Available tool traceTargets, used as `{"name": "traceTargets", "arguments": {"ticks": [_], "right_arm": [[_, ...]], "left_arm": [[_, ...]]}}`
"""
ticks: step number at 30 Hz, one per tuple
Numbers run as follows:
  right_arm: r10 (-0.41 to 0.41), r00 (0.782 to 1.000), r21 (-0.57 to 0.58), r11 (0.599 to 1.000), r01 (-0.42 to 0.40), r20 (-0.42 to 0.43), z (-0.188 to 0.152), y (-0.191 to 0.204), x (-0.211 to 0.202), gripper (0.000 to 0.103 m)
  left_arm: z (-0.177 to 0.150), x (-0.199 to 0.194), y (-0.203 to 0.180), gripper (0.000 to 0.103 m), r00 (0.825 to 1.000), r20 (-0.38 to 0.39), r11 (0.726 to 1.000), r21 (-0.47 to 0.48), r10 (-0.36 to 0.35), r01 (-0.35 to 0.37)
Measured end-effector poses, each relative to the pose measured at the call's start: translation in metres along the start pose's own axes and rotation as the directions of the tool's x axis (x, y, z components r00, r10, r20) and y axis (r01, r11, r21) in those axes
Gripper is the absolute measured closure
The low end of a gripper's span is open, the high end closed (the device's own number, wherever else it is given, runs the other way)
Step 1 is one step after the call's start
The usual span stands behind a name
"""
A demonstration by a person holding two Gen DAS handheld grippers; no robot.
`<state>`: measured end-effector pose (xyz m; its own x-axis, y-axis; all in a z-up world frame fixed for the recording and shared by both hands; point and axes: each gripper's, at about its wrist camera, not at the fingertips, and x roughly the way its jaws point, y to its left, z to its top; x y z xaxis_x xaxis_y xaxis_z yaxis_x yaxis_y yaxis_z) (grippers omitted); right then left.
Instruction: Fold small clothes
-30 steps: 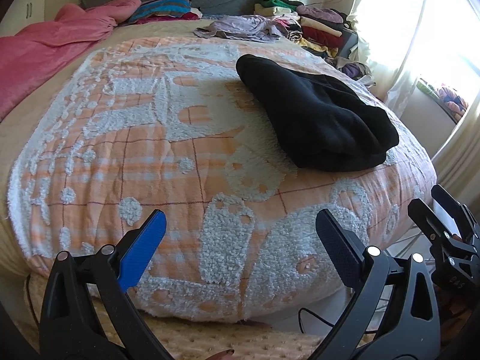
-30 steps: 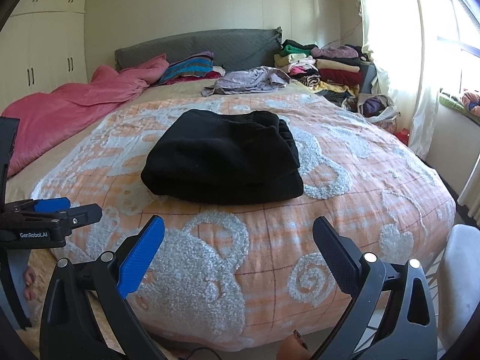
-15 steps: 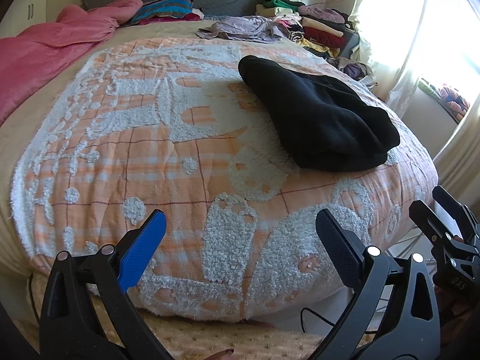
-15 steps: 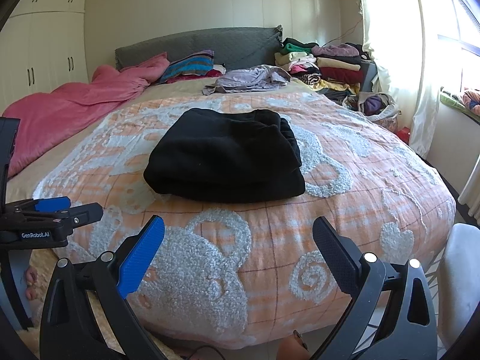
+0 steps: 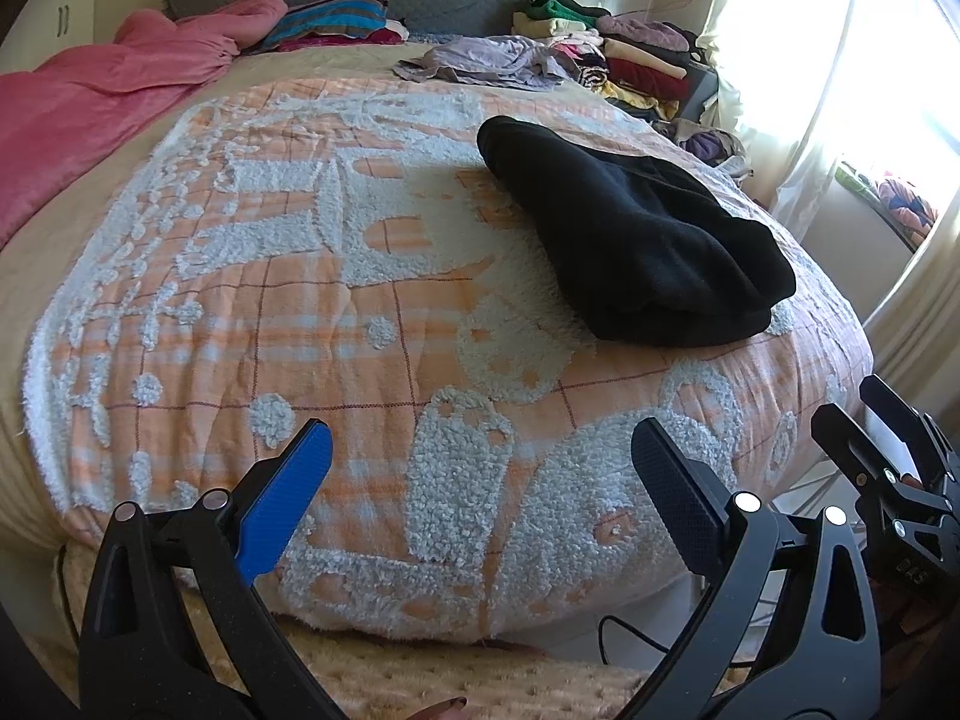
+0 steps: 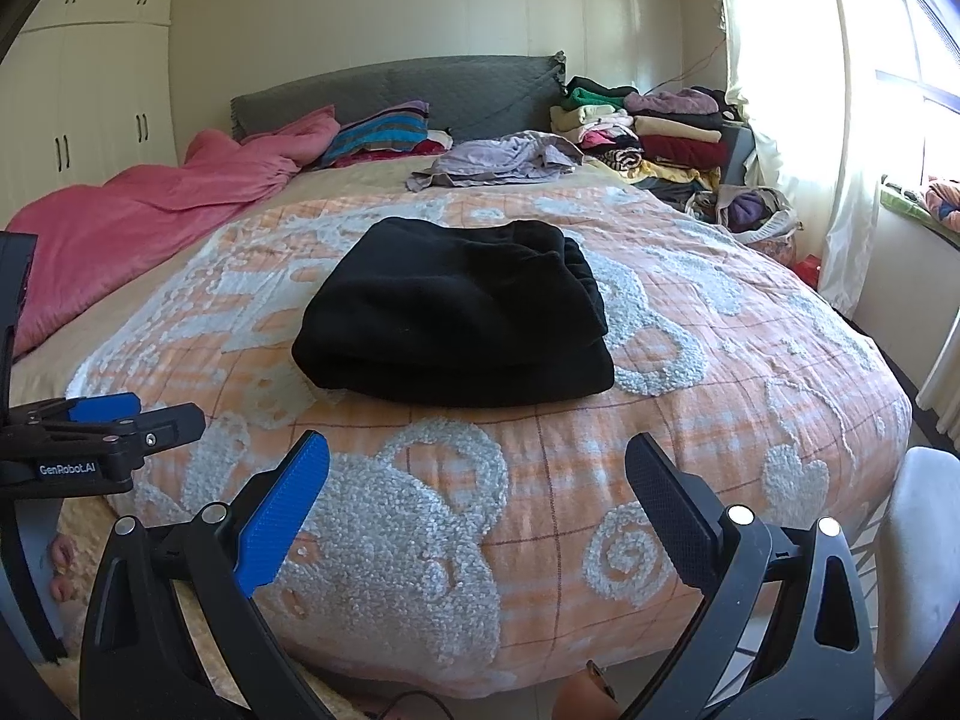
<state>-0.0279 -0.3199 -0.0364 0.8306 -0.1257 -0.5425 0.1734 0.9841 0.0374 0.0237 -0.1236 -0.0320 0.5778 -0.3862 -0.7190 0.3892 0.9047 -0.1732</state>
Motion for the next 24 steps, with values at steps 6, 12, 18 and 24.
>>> {"name": "traceTargets", "arguments": {"ticks": [6, 12, 18, 24], "right_arm": [[0.000, 1.000, 0.001, 1.000, 0.000, 0.000, -0.0002, 0.0011, -0.0002, 0.005], [-0.001, 1.000, -0.001, 1.000, 0.001, 0.002, -0.0002, 0.0020, -0.0006, 0.005], [-0.001, 1.000, 0.000, 1.000, 0.001, 0.001, -0.0003, 0.0023, -0.0005, 0.005], [-0.005, 1.000, 0.004, 1.000, 0.005, -0.005, 0.0000, 0.0030, -0.0003, 0.005]], "left_arm": [[0.0003, -0.0011, 0.0000, 0.010, 1.000, 0.001, 1.000, -0.001, 0.002, -0.002], [0.0006, -0.0023, -0.0010, 0.010, 1.000, 0.002, 1.000, -0.003, 0.004, -0.004], [0.0004, -0.0035, 0.0007, 0.010, 1.000, 0.004, 1.000, -0.007, 0.007, -0.007], [0.0007, -0.0035, 0.0013, 0.010, 1.000, 0.004, 1.000, -0.006, 0.012, -0.012]]}}
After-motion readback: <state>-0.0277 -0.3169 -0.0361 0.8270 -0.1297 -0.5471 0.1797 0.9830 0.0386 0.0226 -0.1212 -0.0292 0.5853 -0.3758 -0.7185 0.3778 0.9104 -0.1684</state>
